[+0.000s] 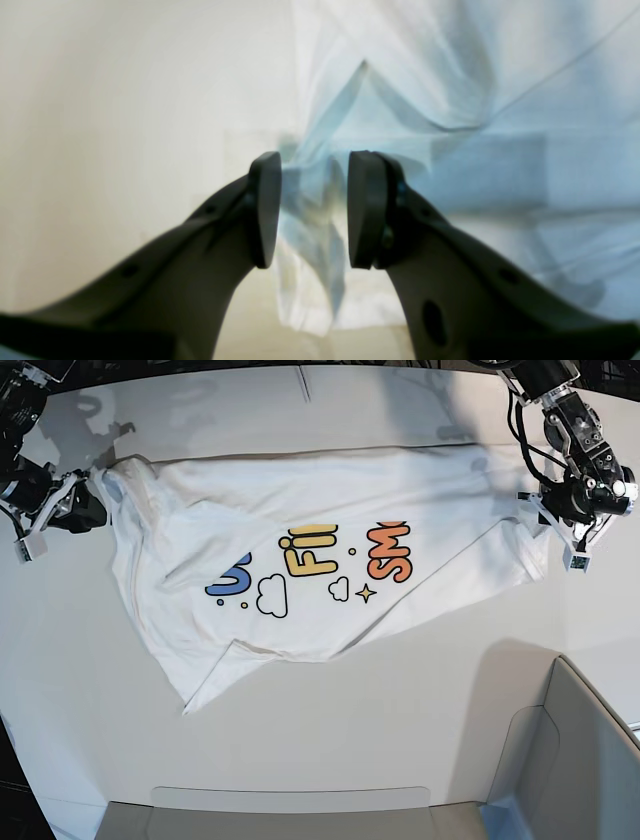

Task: Layout the t-shirt on the table in an organized manner, then fold the t-shirt properly
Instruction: 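Release the shirt edge with the left gripper and regrasp it nearby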

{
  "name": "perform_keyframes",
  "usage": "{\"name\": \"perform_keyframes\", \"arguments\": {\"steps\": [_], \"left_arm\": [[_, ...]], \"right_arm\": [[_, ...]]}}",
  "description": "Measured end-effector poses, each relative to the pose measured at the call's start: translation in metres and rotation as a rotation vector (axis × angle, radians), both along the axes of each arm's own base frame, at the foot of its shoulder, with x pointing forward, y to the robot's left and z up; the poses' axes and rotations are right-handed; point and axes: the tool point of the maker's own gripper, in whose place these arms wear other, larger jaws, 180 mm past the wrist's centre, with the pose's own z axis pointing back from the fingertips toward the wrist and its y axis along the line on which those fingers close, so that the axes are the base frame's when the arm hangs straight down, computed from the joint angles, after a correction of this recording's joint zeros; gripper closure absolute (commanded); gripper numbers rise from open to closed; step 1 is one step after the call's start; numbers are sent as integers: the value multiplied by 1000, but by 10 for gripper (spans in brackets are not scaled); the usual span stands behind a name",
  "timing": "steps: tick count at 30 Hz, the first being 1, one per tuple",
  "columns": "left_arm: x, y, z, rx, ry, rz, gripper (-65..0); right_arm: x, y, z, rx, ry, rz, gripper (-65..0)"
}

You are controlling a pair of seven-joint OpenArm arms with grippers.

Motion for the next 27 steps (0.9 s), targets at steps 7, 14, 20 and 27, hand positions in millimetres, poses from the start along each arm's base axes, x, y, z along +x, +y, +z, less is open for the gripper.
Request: {"name": "perform_keyframes", "arguments": {"steps": [7,14,20,27], "left_arm": [[24,-2,48,84,-147,-38,-232],[22,-38,29,-10,-143,-35,-231],[28,-69,19,-74,-142,-74,-231],[27,-71,15,-81,-132,-75,-231]], "right_arm": [[11,-3,9,-15,-32,2,-188],[20,7,-1,-74,7,47,-188],[24,8,1,-83,3,56,-188],[28,7,4,-87,-8,58,-188]]}}
